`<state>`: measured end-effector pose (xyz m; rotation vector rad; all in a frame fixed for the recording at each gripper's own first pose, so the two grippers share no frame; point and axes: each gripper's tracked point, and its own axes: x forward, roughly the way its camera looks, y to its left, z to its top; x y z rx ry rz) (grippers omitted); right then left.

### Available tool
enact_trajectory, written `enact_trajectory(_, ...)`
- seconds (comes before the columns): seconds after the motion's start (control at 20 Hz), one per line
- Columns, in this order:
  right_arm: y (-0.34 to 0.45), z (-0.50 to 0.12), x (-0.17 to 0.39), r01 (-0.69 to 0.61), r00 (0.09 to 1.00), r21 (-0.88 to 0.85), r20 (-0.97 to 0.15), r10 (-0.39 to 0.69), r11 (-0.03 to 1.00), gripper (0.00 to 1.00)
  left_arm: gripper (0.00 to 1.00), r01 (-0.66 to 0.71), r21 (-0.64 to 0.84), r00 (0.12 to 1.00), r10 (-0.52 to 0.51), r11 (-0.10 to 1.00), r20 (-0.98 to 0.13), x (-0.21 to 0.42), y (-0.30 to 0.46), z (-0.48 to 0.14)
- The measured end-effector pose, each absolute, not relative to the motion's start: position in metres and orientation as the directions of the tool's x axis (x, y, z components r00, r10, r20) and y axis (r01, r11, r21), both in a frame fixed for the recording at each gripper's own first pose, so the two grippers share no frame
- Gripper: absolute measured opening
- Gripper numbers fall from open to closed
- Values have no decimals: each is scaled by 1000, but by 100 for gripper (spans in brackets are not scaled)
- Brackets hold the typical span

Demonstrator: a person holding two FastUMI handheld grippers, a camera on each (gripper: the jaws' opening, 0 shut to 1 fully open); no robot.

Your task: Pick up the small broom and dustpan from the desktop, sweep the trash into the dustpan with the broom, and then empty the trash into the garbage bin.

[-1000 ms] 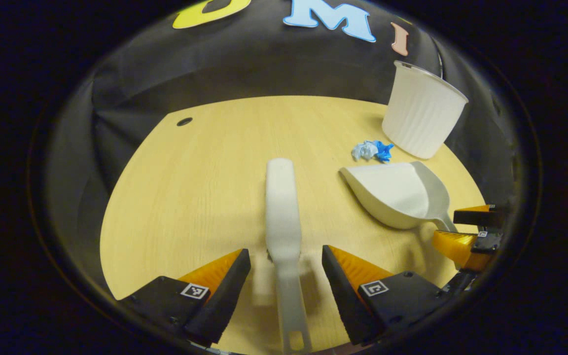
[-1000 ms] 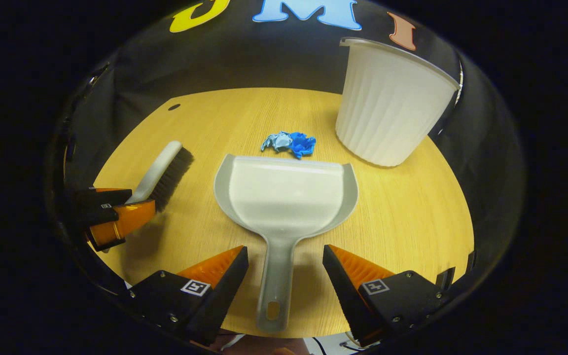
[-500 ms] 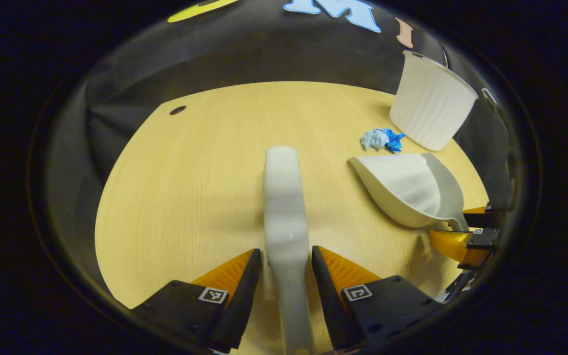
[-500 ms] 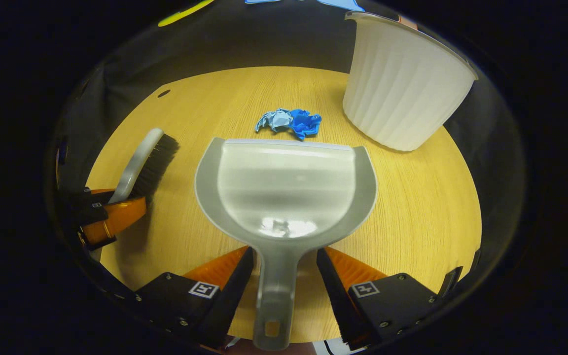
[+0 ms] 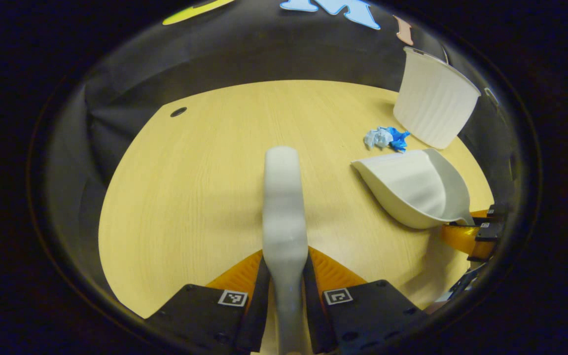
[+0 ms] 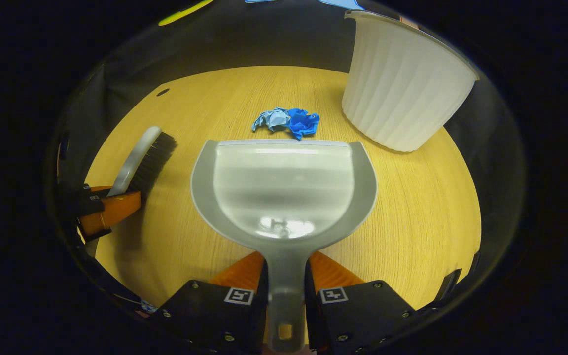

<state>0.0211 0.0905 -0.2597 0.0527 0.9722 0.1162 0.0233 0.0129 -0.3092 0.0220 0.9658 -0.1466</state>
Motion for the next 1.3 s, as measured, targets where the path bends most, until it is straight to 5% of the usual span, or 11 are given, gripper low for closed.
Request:
enact_trajectory(0.3, 80, -260, 17, -146, 562, 85, -813, 154, 986, 30, 44, 192, -20, 539, -122, 981, -834, 34, 6, -309)
enact_trajectory(0.35, 76, -260, 17, -165, 560, 83, -812, 163, 983, 30, 35, 189, -33, 533, -131, 981, -836, 36, 1, -307)
enact_trajectory(0.5, 65, -260, 13, -212, 556, 84, -809, 191, 974, 27, 33, 178, -67, 527, -152, 982, -836, 54, -12, -305)
enact_trajectory(1.3, 10, -257, 22, -426, 474, 84, -828, 301, 901, 30, 33, 467, 65, 503, -204, 882, -840, 150, -88, -305)
